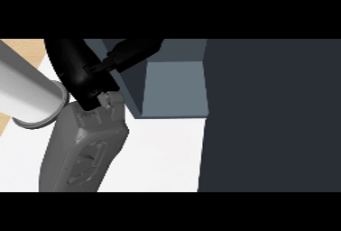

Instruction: Pick up the wine, place it into the cabinet and close the cabinet

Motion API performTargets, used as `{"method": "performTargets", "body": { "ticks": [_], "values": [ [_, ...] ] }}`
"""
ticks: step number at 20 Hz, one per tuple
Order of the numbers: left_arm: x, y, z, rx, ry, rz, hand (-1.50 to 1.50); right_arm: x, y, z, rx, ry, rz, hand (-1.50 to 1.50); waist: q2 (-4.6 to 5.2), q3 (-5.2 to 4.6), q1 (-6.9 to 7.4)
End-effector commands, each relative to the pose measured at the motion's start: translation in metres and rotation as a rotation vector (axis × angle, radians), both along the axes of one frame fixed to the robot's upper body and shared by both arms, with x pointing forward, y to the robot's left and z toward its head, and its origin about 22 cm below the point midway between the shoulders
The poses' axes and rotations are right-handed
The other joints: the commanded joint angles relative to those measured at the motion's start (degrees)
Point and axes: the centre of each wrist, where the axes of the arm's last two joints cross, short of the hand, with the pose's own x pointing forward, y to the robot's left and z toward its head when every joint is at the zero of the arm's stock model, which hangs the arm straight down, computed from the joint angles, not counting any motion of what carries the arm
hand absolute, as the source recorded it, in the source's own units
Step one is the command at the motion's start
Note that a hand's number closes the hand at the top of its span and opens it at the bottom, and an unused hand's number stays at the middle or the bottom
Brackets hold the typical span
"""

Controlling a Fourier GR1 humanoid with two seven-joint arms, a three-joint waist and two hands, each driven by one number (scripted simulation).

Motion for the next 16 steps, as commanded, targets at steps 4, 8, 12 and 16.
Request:
{"method": "performTargets", "body": {
  "ticks": [4,8,12,16],
  "values": [
    [-0.014,0.024,0.013,-0.04,0.035,0.037,-1.5,-0.051,-0.008,0.037,0.06,-0.068,-0.002,-1.5,-0.25,0.19,0.22],
    [-0.028,0.027,0.02,-0.004,0.029,0.089,-1.5,-0.042,-0.008,0.031,0.031,-0.062,-0.01,-1.5,-0.12,0.24,0.53],
    [-0.045,0.038,0.012,-0.005,0.061,0.087,-1.5,-0.04,-0.013,0.033,0.039,-0.063,-0.006,-1.5,-0.04,0.26,0.63],
    [-0.059,0.045,-0.003,-0.013,0.075,0.116,-1.5,-0.036,-0.01,0.038,0.045,-0.073,-0.002,-1.5,0.03,0.23,0.76]
  ]
}}
